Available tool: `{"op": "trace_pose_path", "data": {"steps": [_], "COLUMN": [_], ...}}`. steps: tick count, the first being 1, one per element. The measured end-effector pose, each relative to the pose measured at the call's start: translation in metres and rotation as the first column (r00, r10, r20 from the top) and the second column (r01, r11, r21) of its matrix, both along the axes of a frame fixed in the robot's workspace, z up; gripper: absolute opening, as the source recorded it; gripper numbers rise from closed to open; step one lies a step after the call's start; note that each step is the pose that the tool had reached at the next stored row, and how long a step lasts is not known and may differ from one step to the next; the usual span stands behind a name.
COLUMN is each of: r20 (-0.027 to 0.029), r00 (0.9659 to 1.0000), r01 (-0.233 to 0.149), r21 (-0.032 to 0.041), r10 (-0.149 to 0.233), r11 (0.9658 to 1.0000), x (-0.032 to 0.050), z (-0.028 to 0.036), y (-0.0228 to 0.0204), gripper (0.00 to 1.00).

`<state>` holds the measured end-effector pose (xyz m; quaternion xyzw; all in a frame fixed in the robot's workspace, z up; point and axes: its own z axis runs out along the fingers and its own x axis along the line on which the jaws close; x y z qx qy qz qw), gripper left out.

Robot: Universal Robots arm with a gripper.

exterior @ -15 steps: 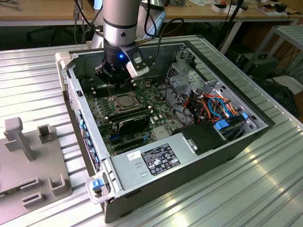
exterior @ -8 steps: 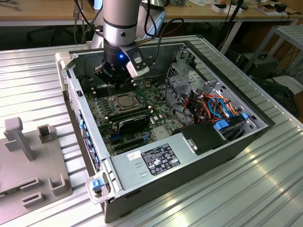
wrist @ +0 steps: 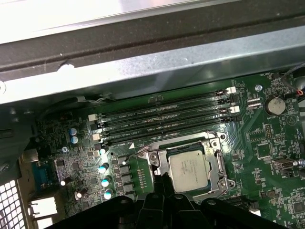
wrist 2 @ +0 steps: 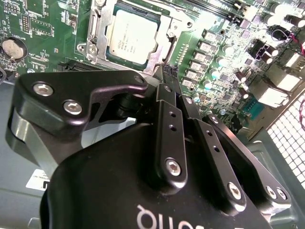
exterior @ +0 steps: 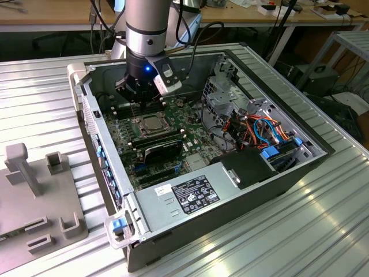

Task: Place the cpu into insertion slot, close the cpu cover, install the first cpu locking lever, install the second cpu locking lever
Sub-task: 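Install the first cpu locking lever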

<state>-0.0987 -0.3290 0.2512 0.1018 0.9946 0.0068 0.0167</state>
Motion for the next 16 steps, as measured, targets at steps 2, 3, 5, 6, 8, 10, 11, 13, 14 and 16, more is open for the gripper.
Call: {"op": "trace_pose_path", "data": {"steps": [2, 3, 5, 6, 8, 10, 11, 13, 14, 16], "r20": [0.0001, 0.0000, 0.0000, 0.0000, 0.0000, 0.0000, 0.0000, 0.0000, 0.0000, 0.0000], "r00": [1.0000, 1.0000, 1.0000, 1.0000, 1.0000, 1.0000, 1.0000, 1.0000, 1.0000, 1.0000], "r01": [-0.001, -0.002, -0.003, -0.004, -0.005, -0.006, -0.007, -0.007, -0.007, -0.007], "r21": [0.0000, 0.0000, 0.0000, 0.0000, -0.0001, 0.0000, 0.0000, 0.0000, 0.0000, 0.0000], "r10": [0.001, 0.002, 0.003, 0.004, 0.005, 0.006, 0.007, 0.007, 0.007, 0.007], "r11": [1.0000, 1.0000, 1.0000, 1.0000, 1.0000, 1.0000, 1.0000, 1.0000, 1.0000, 1.0000], "x": [0.0000, 0.0000, 0.0000, 0.0000, 0.0000, 0.0000, 0.0000, 0.0000, 0.0000, 0.0000], "z": [0.0000, 0.0000, 0.0000, 0.0000, 0.0000, 0.0000, 0.0000, 0.0000, 0.0000, 0.0000], "y": [0.0000, 0.0000, 0.0000, 0.0000, 0.0000, 0.0000, 0.0000, 0.0000, 0.0000, 0.0000], "gripper": [0.11, 0.11, 0.11, 0.11, 0.11, 0.11, 0.11, 0.11, 0.11, 0.11]}}
